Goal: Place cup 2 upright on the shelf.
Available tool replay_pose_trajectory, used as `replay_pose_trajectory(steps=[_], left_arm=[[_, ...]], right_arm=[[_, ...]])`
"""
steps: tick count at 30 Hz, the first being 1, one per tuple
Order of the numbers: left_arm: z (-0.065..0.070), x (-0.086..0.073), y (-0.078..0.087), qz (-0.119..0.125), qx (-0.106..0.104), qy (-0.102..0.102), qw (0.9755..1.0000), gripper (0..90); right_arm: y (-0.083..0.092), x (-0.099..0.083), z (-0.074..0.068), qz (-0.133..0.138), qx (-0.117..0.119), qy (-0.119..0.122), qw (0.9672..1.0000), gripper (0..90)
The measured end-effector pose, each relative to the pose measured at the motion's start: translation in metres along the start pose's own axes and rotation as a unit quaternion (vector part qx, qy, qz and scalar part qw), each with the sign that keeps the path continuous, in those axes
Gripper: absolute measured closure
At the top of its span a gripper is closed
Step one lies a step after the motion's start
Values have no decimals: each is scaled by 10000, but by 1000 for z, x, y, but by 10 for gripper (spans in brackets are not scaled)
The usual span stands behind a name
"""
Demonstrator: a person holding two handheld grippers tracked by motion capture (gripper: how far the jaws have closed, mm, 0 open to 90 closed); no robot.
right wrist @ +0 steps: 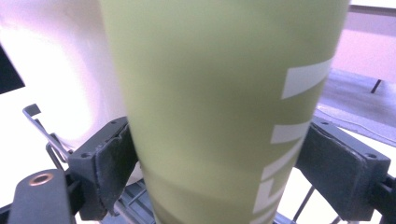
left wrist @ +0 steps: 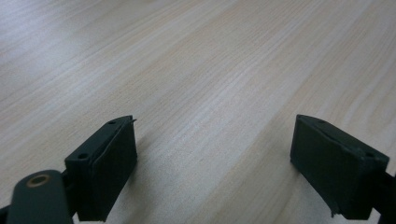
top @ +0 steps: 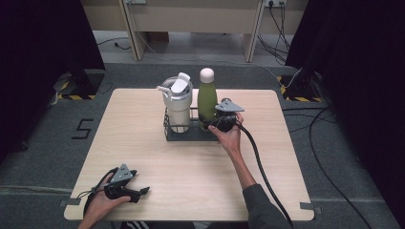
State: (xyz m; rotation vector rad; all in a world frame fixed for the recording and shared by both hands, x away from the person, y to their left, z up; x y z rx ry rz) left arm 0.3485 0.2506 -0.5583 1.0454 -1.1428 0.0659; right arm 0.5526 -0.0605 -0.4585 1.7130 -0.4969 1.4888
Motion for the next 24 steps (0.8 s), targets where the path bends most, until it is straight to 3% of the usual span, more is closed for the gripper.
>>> replay_pose_trajectory(steps=[3,6,16,24], left_arm=[[0,0,0,0,-2,0,10000,138],[0,0,0,1,0,1,10000,138],[0,0,0,-19,-3,-19,10000,138],[0,0,0,-19,-2,-17,10000,138]], right_arm=[[6,0,-1,11,14,29,10000,150],[14,0,0,0,-127,141,9998,150],[42,1,-5,99,-114,112,9998,149],[72,-9,-12,177,-131,114,9997,149]])
Point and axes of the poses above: each handheld gripper's, and its own axes: y roughly backward along the jaws, x roughly out of its top, z roughly to its right, the point moved 5 cm from there along -y, roughly forward along the jaws, and after that the axes turned 1 degree about z, right-handed, at the moved point
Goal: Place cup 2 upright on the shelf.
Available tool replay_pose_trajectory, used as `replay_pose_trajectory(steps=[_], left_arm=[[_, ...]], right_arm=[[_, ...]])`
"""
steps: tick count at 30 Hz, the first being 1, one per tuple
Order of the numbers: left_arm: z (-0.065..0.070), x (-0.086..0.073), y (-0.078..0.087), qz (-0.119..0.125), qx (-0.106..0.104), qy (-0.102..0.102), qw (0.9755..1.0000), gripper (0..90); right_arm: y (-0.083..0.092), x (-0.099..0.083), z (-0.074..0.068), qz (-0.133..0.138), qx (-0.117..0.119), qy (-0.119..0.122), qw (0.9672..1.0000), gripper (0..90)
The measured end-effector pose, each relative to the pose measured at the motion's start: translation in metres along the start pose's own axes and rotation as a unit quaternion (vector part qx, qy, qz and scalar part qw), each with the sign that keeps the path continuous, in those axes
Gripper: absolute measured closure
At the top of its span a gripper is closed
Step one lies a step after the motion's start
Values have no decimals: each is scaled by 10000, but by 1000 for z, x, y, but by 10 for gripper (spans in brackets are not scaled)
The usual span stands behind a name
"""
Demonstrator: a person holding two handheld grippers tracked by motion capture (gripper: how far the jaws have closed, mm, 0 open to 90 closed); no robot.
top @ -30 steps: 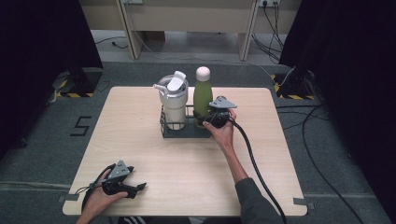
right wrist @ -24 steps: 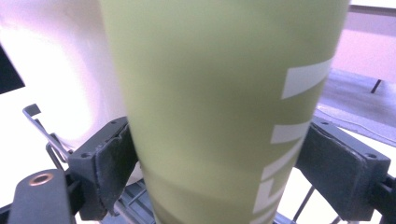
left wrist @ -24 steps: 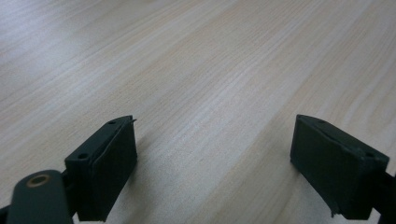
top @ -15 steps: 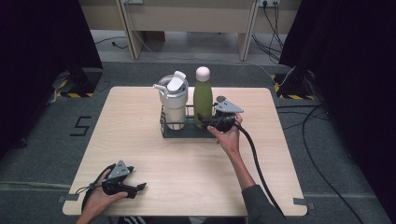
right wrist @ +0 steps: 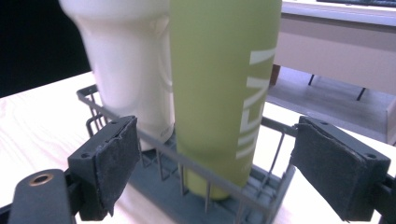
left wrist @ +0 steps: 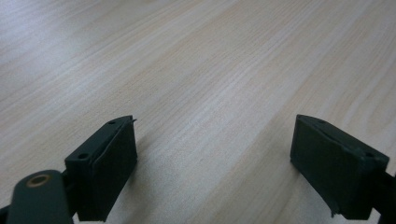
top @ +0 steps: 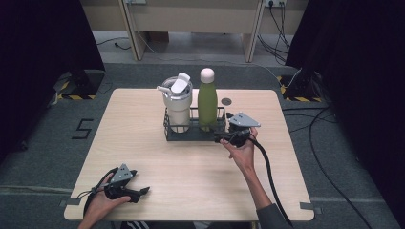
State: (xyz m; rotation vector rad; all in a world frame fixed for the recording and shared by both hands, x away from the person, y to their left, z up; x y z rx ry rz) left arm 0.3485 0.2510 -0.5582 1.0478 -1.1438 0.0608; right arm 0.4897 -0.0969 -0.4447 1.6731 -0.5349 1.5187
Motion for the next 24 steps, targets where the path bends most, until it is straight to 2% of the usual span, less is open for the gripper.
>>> replay_pose_trajectory(steps=[3,7,24], left_arm=[[0,0,0,4,5,0,10000,138],[0,0,0,0,0,0,10000,138],[0,0,0,-2,4,-3,10000,138]], right_arm=[[12,-4,-3,13,-49,17,10000,148],[23,-8,-7,46,30,-27,10000,148],[39,-22,-17,-15,188,-43,9998,149]])
Point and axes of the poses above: each handheld gripper's, and its own axes: y roughly backward along the jaws, x roughly out of its top, z roughly to its right, the point moved 5 cm from there along -y, roughly forward along the jaws, and after that the axes turned 1 degree about z, right-handed, at the moved point
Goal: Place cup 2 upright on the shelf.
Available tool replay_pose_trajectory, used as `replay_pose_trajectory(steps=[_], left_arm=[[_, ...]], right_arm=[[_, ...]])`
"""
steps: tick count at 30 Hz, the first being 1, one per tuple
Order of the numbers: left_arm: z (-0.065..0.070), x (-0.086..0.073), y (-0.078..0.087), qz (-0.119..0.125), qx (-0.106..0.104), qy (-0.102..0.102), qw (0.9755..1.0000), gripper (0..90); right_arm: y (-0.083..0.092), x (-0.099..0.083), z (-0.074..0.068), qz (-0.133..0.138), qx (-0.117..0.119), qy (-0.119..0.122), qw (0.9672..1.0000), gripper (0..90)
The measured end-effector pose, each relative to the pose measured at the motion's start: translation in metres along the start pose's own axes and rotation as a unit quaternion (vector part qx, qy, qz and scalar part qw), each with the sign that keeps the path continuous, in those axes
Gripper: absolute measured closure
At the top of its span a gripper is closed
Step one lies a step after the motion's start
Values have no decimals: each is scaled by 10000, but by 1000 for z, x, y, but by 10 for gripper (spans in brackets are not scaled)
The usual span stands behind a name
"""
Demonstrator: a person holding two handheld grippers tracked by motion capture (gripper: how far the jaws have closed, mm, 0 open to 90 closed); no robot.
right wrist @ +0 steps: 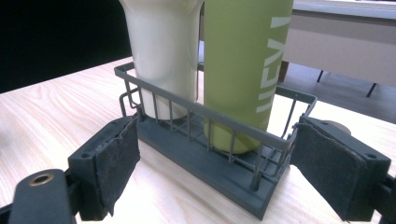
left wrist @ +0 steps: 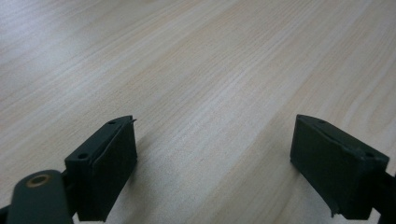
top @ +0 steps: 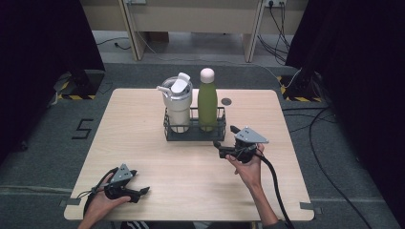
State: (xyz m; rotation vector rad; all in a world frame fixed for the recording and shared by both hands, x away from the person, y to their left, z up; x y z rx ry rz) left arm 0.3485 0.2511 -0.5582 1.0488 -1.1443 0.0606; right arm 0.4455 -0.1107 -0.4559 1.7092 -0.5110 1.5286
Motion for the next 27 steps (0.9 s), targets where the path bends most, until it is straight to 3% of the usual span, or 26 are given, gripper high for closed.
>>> replay_pose_trajectory(steps=[27], left_arm=[[0,0,0,8,-4,7,10000,138]], right_arm=[[23,-25,-17,-208,232,-20,9995,150]])
Point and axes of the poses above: each handheld gripper's, and its own axes: y roughly backward along the jaws, x roughly out of its top, z roughly to its right, the point moved 5 cm from there along -y, roughly forward along the jaws, and after that the axes turned 1 degree about z, right-handed, at the moved point
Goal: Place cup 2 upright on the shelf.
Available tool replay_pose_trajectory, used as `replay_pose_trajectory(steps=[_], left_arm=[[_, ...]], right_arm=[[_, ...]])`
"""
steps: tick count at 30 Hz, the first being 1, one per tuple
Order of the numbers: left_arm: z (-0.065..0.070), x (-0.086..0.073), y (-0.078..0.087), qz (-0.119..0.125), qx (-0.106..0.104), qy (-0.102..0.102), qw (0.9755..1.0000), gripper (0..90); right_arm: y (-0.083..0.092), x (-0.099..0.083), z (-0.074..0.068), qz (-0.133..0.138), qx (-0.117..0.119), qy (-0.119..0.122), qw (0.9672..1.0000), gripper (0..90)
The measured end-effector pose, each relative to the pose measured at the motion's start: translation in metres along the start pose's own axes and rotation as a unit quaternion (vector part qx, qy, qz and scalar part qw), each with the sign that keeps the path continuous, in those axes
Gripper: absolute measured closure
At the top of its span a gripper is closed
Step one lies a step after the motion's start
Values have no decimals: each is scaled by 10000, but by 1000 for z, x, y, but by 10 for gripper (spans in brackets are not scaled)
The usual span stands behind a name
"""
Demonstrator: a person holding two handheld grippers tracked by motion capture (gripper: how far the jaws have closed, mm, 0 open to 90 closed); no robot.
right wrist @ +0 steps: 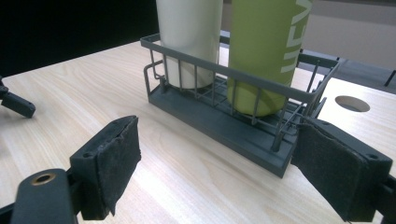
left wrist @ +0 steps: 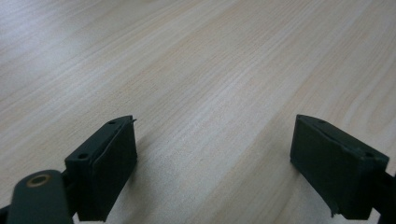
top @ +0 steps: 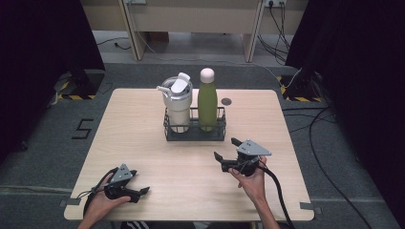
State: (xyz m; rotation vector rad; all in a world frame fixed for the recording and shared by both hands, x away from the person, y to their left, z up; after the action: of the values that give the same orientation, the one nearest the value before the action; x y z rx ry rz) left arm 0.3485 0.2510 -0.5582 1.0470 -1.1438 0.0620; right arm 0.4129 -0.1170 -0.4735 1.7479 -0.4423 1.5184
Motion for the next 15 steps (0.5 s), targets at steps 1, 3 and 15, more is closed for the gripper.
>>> replay_pose_trajectory(steps=[1,3,15], left_arm=[[0,0,0,3,0,4,10000,139],[0,0,0,2,-1,4,10000,139],[0,0,0,3,0,4,10000,138]], right_arm=[[0,-1,0,-1,-3,1,10000,149],[1,-3,0,-16,7,-19,10000,150],[7,-13,-5,-124,69,-48,9999,150]])
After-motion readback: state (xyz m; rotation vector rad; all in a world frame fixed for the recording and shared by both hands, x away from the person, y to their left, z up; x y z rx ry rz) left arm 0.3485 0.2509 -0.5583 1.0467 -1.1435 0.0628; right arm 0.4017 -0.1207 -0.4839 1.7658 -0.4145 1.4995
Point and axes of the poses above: each handheld gripper's, and its own axes: y roughly backward along the jaws, x roughly out of its top, z roughly to its right, the point moved 5 cm from there along -y, roughly forward along the jaws, and after that the axes turned 1 degree about z, right-handed, at the moved point
